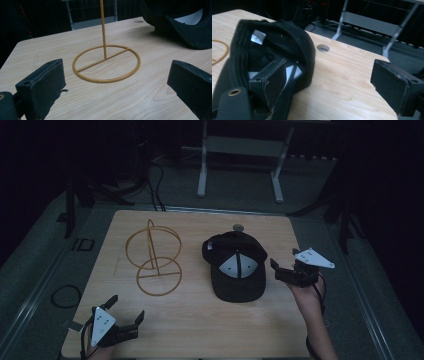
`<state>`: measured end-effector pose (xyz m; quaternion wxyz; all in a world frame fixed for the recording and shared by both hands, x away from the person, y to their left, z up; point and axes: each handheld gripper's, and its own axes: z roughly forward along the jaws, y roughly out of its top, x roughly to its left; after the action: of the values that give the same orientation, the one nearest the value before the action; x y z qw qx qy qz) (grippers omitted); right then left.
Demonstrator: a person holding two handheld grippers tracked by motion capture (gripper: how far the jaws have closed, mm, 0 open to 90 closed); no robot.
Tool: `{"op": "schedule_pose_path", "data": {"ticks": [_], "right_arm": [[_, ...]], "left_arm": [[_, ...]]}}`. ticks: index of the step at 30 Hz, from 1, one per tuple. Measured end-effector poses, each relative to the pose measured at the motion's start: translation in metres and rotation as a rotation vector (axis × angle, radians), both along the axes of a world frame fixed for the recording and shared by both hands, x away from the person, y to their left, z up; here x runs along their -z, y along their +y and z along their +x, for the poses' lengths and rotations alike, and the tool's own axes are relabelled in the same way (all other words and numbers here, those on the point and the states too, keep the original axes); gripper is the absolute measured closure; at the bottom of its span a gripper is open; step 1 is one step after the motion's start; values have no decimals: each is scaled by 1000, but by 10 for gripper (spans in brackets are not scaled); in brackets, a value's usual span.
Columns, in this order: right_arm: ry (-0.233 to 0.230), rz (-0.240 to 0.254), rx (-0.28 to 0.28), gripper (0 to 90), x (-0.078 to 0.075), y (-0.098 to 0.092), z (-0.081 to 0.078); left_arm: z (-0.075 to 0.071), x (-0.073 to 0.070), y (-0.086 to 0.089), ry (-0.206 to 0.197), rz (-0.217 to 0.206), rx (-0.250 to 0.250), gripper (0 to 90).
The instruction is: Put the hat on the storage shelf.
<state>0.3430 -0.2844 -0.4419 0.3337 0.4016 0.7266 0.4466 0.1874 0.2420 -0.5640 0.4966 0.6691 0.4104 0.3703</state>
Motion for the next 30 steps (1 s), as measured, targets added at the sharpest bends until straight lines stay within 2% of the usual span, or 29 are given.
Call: {"op": "schedule_pose_path", "data": {"ticks": [2,3,6,8,11,13,15,17,18,21,23,24,27,28,29,30], "right_arm": [[4,-4,2,123,-2,5,7],[14,-1,-17,123,-3,7,11],[26,-1,-44,136,-4,15,22],[19,-13,-51,143,-3,19,29],[38,-7,-66,160,-3,25,40],[51,-22,-67,169,-3,31,47],[63,-14,-73,188,-3,35,53],[80,-15,-88,204,-1,39,59],[94,-18,-91,210,1,41,62],[134,-40,-95,225,8,48,71],[144,-56,-88,225,10,50,74],[166,-68,-86,270,16,54,79],[203,-101,-77,316,23,60,84],[203,-101,-77,316,23,60,84],[226,-130,-63,354,27,64,86],[227,-138,-63,385,30,65,87]], "left_arm": [[0,0,1,5,-12,-1,18],[0,0,1,9,-18,-1,18],[0,0,1,11,-10,-4,18],[0,0,1,9,-12,2,18],[0,0,1,7,-3,-4,18],[0,0,1,10,-13,4,18],[0,-1,1,15,-20,9,18],[0,-1,1,14,-14,7,18],[0,-1,0,15,2,7,18],[-1,-1,1,14,-5,11,18],[-1,-1,1,14,-5,11,18],[-1,-1,1,15,1,6,18],[0,0,1,15,18,5,18],[0,0,1,15,18,5,18],[0,-1,1,20,12,0,18],[0,-1,1,21,8,1,18]]}}
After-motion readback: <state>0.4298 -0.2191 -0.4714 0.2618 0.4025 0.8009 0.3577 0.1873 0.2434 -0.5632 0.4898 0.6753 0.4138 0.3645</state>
